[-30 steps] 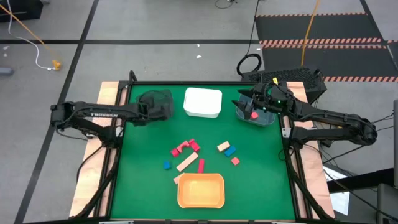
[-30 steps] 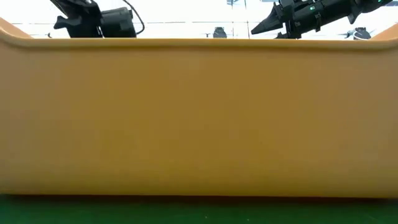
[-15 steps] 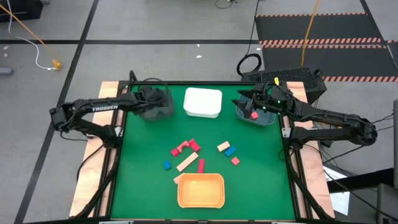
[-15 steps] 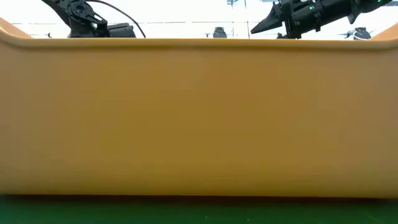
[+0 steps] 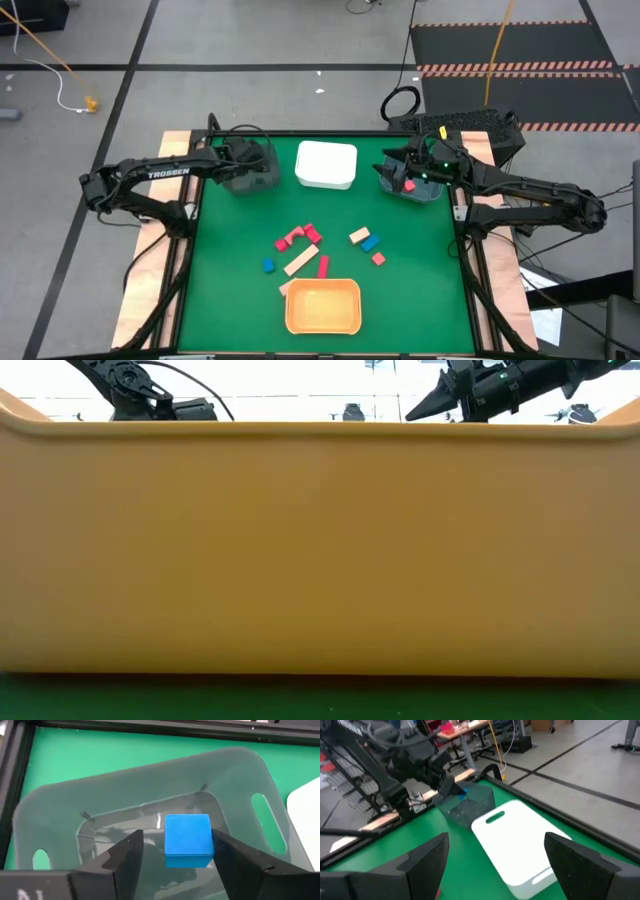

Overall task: Sort & place blocks by color
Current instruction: Put the blue block into the black bin, then put the wooden block into the white bin

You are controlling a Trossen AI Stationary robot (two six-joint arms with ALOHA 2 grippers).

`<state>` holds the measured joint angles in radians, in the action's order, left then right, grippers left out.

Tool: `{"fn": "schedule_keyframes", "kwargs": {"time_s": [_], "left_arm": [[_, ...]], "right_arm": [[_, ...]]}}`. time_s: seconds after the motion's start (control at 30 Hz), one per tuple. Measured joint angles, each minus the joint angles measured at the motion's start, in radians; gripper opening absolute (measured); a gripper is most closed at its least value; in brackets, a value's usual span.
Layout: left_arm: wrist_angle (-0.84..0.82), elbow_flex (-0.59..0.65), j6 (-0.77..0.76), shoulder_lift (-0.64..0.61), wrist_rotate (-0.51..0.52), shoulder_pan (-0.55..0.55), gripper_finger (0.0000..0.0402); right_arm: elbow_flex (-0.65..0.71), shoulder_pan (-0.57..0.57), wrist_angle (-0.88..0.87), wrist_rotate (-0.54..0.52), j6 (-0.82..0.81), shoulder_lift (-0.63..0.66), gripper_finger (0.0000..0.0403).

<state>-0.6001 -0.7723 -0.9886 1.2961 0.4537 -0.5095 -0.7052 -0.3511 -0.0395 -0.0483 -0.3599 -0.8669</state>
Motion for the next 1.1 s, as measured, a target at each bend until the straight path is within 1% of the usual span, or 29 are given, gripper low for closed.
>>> {"fn": "schedule_keyframes", "kwargs": {"time_s": [0.23,0.33,0.4,0.5,0.63,0.7,0.77,0.93,1.0,1.1], "left_arm": [[0.004,0.000,0.031,0.000,-0.023,0.000,0.0261],[0.010,0.000,0.049,0.000,-0.094,-0.013,0.0261],[0.008,0.000,0.042,0.000,-0.125,-0.021,0.0251],[0.013,0.000,0.036,0.000,-0.132,-0.021,0.0224],[0.074,0.000,0.060,0.000,-0.188,-0.021,0.0189],[0.136,0.000,0.087,0.000,-0.242,-0.021,0.0180],[0.219,0.000,0.118,0.000,-0.307,-0.017,0.0176],[0.473,0.000,0.175,0.000,-0.467,0.029,0.0175],[0.578,0.000,0.180,0.000,-0.508,0.067,0.0175],[0.718,0.000,0.173,0.000,-0.528,0.141,0.0175]], "right_arm": [[0.000,0.034,0.000,0.001,-0.047,0.000,0.0320],[0.000,0.049,0.003,0.001,-0.051,0.000,0.0320],[0.000,0.056,0.003,0.001,-0.051,0.000,0.0320],[0.000,0.063,0.003,0.000,-0.051,0.000,0.0320],[0.000,0.073,-0.003,0.000,-0.079,0.000,0.0320],[0.000,0.078,-0.034,0.009,-0.106,0.000,0.0320],[0.000,0.081,-0.098,0.040,-0.126,0.000,0.0320],[0.000,0.085,-0.337,0.052,-0.176,0.000,0.0320],[0.000,0.087,-0.401,0.053,-0.178,0.000,0.0320],[0.000,0.107,-0.432,0.070,-0.137,0.000,0.0320]]}}
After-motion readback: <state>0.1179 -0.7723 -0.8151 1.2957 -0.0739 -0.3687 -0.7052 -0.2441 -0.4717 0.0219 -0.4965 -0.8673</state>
